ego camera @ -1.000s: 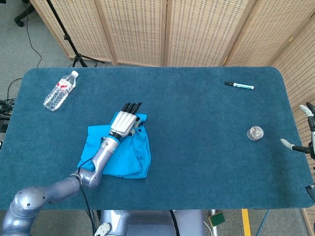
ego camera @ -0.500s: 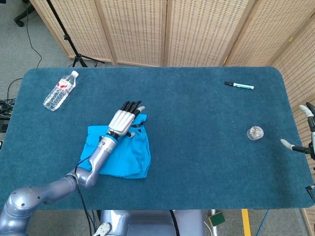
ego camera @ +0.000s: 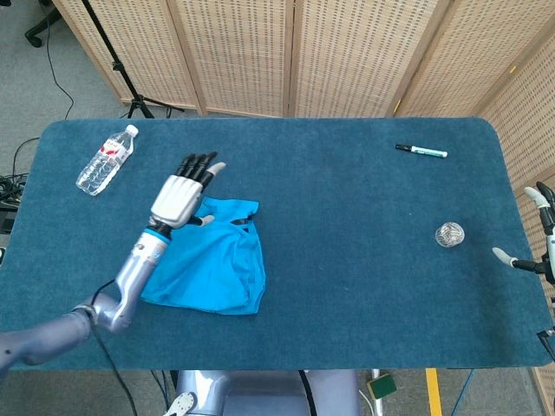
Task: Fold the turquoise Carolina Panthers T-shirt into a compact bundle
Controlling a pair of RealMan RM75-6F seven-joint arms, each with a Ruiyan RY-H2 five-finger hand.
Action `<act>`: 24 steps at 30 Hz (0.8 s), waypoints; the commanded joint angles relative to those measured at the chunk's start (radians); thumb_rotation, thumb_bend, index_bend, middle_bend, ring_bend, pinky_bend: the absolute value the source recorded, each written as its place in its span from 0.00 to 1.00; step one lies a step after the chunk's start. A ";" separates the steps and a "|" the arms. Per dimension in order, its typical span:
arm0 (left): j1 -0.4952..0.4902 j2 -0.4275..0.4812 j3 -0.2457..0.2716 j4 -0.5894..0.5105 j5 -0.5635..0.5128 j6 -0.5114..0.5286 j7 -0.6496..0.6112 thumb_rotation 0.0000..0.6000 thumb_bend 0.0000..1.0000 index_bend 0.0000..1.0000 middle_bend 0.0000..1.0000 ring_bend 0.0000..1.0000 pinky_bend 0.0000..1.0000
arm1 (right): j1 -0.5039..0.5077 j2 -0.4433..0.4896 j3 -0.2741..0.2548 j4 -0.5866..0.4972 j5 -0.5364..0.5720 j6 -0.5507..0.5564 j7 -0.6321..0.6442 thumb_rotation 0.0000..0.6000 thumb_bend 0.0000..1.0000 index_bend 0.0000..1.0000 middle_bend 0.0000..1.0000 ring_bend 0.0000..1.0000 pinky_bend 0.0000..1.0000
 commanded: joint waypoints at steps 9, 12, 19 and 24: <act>0.328 0.325 0.101 -0.242 0.032 0.270 -0.096 1.00 0.00 0.00 0.00 0.00 0.00 | -0.008 0.016 -0.008 -0.034 -0.016 0.025 -0.034 1.00 0.00 0.00 0.00 0.00 0.00; 0.385 0.349 0.125 -0.253 0.042 0.313 -0.109 1.00 0.00 0.00 0.00 0.00 0.00 | -0.010 0.020 -0.007 -0.041 -0.016 0.030 -0.037 1.00 0.00 0.00 0.00 0.00 0.00; 0.503 0.378 0.155 -0.265 0.033 0.406 -0.106 1.00 0.00 0.00 0.00 0.00 0.00 | -0.017 0.020 -0.008 -0.041 -0.019 0.051 -0.073 1.00 0.00 0.00 0.00 0.00 0.00; 0.545 0.381 0.160 -0.250 0.051 0.438 -0.110 1.00 0.00 0.00 0.00 0.00 0.00 | -0.026 0.010 -0.005 -0.042 -0.009 0.069 -0.142 1.00 0.00 0.00 0.00 0.00 0.00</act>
